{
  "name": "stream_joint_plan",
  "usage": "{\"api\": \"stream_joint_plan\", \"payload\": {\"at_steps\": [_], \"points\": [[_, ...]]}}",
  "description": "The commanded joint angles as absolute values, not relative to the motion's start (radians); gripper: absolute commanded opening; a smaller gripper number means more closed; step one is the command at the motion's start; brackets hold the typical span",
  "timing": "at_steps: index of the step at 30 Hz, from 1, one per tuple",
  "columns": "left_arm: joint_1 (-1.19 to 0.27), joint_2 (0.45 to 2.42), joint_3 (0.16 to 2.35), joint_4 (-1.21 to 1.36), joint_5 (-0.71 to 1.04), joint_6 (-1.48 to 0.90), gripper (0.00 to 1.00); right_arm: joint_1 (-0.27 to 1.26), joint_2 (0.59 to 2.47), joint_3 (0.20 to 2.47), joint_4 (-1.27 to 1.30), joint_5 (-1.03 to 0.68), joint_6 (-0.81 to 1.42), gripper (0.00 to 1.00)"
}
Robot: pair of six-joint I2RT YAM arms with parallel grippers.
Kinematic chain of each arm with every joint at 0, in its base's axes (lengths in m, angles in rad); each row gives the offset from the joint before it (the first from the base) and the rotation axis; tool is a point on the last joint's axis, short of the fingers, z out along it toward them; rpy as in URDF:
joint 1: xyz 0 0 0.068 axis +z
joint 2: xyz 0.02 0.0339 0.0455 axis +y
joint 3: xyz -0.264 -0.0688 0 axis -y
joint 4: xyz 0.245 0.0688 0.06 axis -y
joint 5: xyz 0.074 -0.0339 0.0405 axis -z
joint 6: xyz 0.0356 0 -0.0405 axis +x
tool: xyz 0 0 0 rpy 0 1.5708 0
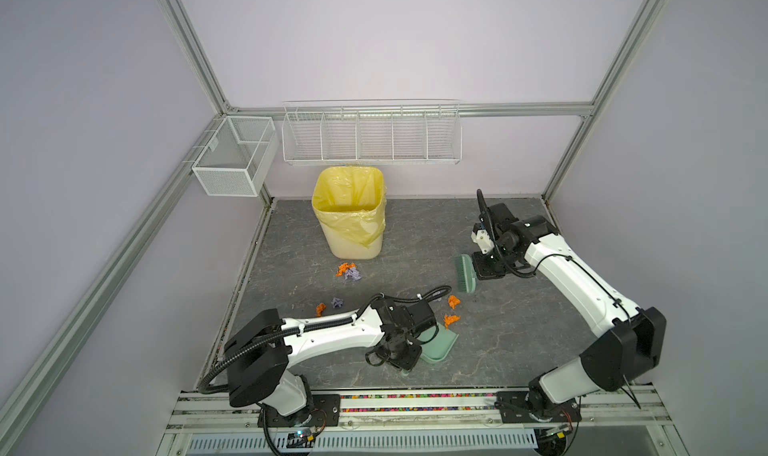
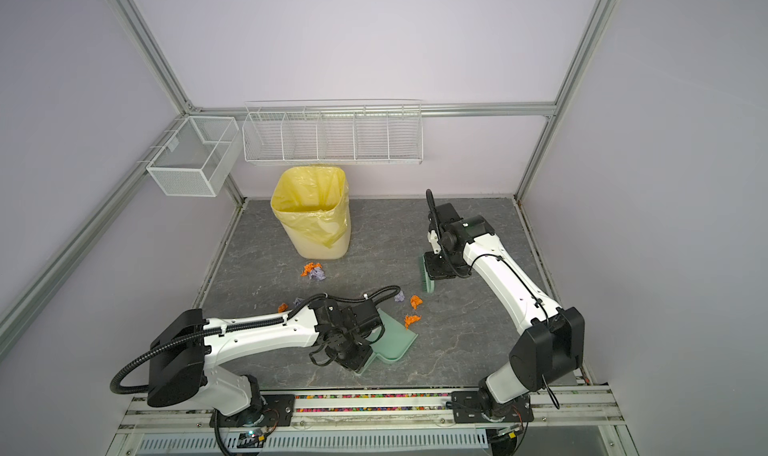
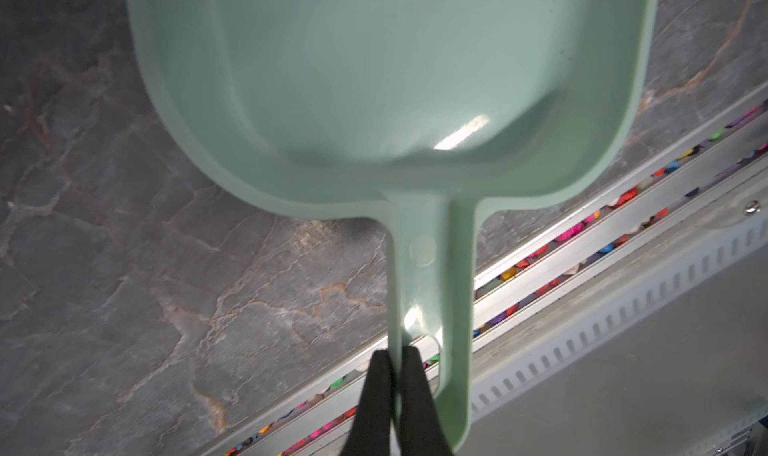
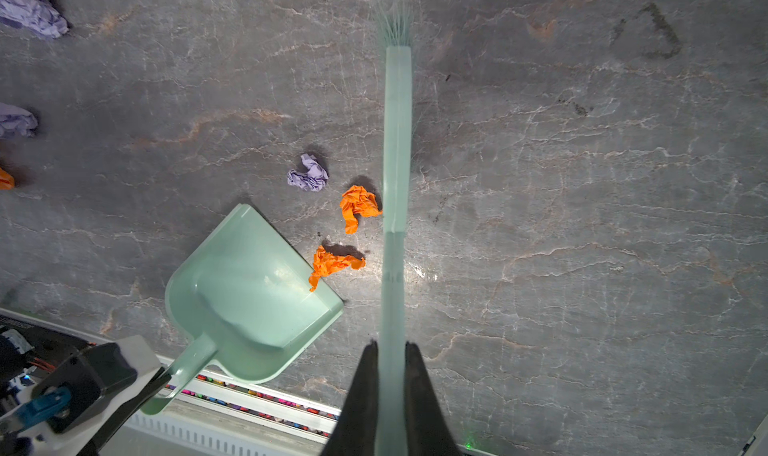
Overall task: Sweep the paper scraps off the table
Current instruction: 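Slide the dustpan toward the scraps while the right gripper lowers the brush behind them, then sweep the orange and purple scraps into the dustpan with the right gripper's brush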
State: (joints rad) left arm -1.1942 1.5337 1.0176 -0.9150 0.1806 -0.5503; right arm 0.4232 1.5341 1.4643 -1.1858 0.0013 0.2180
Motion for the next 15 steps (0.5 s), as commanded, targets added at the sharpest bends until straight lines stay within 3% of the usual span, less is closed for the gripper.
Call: {"api": "stream_joint_plan", "payload": {"at_steps": [1,9,15], "points": [[-1.173,1.539,1.034,-0.882,0.197,-0.569,0.00,0.441,1.531,1.443,-1.189,-0.021,0.194,0.07],[-1.112,1.586,1.058,-0.908,0.192,-0.520,0.00,0.489,1.469,1.378,-1.183,-0.044,0.209,0.07],[-1.100,1.622,1.074,-0.889,0.212,-0.503,0.00,0.529,1.416,1.348,-1.187,-0.152,0.219,0.07]]}}
